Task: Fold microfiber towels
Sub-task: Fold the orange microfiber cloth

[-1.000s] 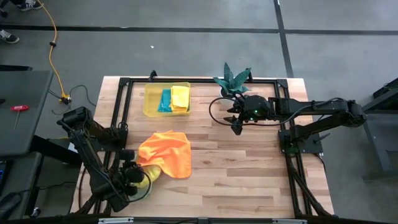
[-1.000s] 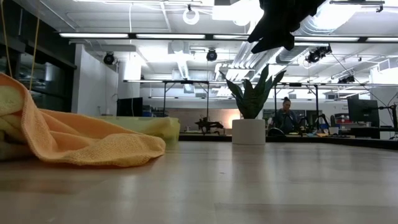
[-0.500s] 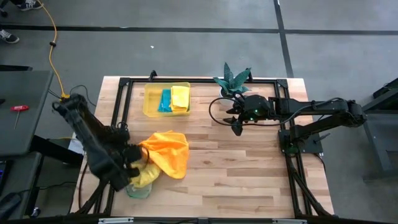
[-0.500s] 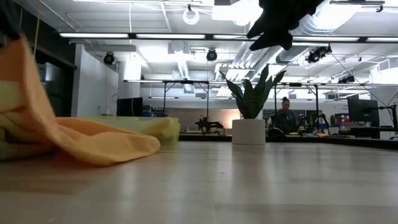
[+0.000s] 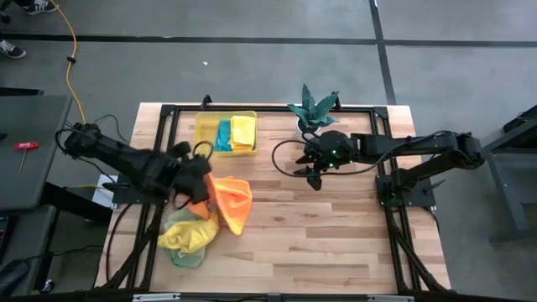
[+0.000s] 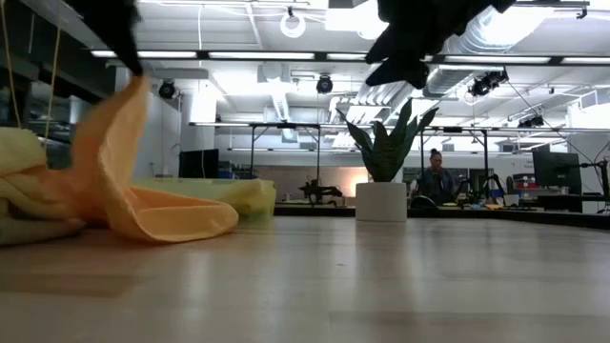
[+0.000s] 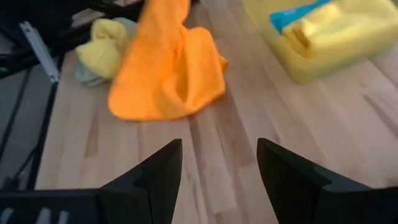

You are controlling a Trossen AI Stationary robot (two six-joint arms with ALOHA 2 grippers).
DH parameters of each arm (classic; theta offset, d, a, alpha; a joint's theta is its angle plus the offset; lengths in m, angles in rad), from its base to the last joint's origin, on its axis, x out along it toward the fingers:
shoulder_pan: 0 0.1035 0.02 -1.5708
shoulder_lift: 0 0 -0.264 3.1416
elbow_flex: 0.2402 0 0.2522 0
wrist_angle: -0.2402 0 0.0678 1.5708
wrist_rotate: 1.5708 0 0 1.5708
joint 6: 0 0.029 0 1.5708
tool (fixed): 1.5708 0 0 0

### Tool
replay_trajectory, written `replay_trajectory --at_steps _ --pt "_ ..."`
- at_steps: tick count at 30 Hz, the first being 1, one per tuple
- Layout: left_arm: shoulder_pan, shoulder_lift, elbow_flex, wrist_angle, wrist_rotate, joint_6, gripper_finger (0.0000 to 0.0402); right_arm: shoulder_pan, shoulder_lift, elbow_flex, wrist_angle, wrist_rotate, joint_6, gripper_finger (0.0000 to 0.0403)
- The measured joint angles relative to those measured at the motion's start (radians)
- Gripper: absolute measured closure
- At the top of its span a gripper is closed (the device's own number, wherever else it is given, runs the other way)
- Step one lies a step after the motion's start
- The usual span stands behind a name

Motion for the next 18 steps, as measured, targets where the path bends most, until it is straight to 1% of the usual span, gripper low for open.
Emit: replay_trajectory --at_steps 2,4,7,10,12,14,18 --pt "0.087 0.017 0.0 0.083 0.02 0.093 0.0401 0.006 0.022 0.0 0.027 -0.017 -0.009 0.0203" --pt "0.175 0.041 0.0 0.169 0.021 0.152 0.0401 0.019 0.046 0.0 0.058 -0.026 -0.054 0.0203" --pt "0.295 0.074 0.0 0.294 0.045 0.219 0.0401 0.051 0.078 0.0 0.104 -0.036 -0.119 0.0203" --pt "0.388 0.103 0.0 0.399 0.095 0.254 0.0402 0.083 0.115 0.001 0.143 -0.038 -0.138 0.0203" --pt "0.428 0.119 0.0 0.448 0.126 0.265 0.0402 0.104 0.14 0.002 0.157 -0.037 -0.138 0.0203" --pt "0.459 0.128 0.0 0.459 0.153 0.265 0.0402 0.124 0.167 0.002 0.175 -0.032 -0.134 0.0203" --pt "0.482 0.132 0.0 0.466 0.154 0.264 0.0402 0.164 0.234 0.002 0.178 0.019 -0.105 0.0203"
